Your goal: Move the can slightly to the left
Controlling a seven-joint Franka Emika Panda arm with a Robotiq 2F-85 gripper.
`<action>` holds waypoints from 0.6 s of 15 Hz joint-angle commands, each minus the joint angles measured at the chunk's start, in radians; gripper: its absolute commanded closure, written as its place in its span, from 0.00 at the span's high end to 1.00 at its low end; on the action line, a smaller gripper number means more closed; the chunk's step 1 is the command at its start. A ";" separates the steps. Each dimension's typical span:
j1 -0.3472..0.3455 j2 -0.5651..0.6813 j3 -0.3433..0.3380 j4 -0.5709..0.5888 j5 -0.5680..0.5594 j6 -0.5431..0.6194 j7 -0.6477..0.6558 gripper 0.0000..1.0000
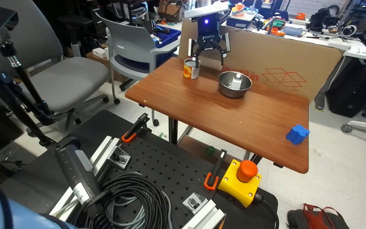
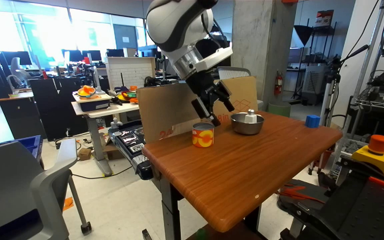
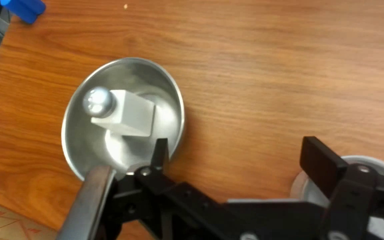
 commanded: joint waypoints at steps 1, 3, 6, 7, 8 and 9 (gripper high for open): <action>-0.019 -0.031 0.056 -0.031 0.070 -0.068 -0.079 1.00; -0.022 -0.036 0.068 -0.046 0.092 -0.051 -0.086 1.00; -0.033 -0.088 0.075 -0.104 0.095 0.002 -0.091 1.00; -0.037 -0.114 0.078 -0.131 0.093 0.030 -0.093 1.00; -0.045 -0.154 0.084 -0.175 0.098 0.071 -0.097 1.00; -0.059 -0.206 0.095 -0.231 0.115 0.122 -0.098 1.00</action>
